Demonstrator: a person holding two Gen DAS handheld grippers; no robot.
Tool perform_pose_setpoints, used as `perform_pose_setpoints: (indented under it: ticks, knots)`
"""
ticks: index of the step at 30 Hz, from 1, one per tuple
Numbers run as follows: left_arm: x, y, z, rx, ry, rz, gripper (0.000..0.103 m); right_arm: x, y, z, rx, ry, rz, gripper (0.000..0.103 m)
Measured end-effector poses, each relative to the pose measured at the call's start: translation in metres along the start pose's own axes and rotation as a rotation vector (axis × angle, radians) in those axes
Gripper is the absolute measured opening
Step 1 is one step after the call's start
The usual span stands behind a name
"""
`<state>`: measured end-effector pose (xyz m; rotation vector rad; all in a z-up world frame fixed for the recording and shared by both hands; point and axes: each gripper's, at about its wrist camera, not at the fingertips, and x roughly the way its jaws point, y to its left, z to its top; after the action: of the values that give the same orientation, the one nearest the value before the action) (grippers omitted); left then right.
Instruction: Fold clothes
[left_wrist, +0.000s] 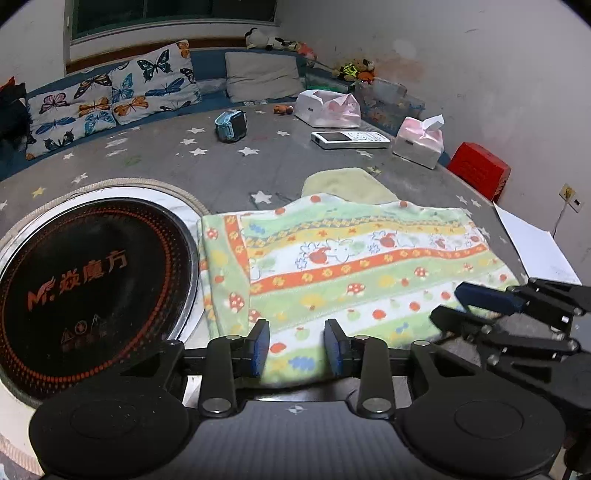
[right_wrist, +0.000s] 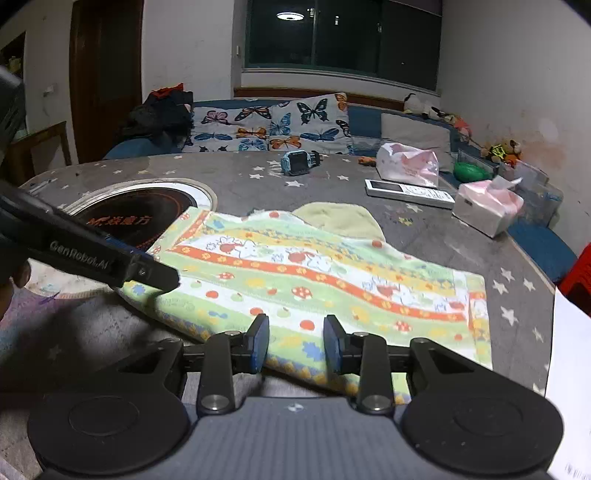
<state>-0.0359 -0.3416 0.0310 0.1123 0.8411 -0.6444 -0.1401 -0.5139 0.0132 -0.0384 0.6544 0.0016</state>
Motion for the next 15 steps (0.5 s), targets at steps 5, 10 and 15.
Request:
perform_pose_setpoints:
  ticks: [5, 10, 15]
  knots:
    - [-0.007, 0.002, -0.008, -0.009, -0.009, 0.002, 0.043, -0.01, 0.001, 0.003, 0.038, -0.02, 0.008, 0.032]
    - [-0.016, 0.003, -0.016, -0.038, 0.002, -0.012, 0.05, -0.009, 0.011, 0.0, 0.042, -0.018, 0.024, 0.037]
    - [-0.03, 0.001, -0.025, -0.052, -0.001, -0.009, 0.063, -0.012, 0.017, -0.005, 0.062, -0.007, 0.018, 0.044]
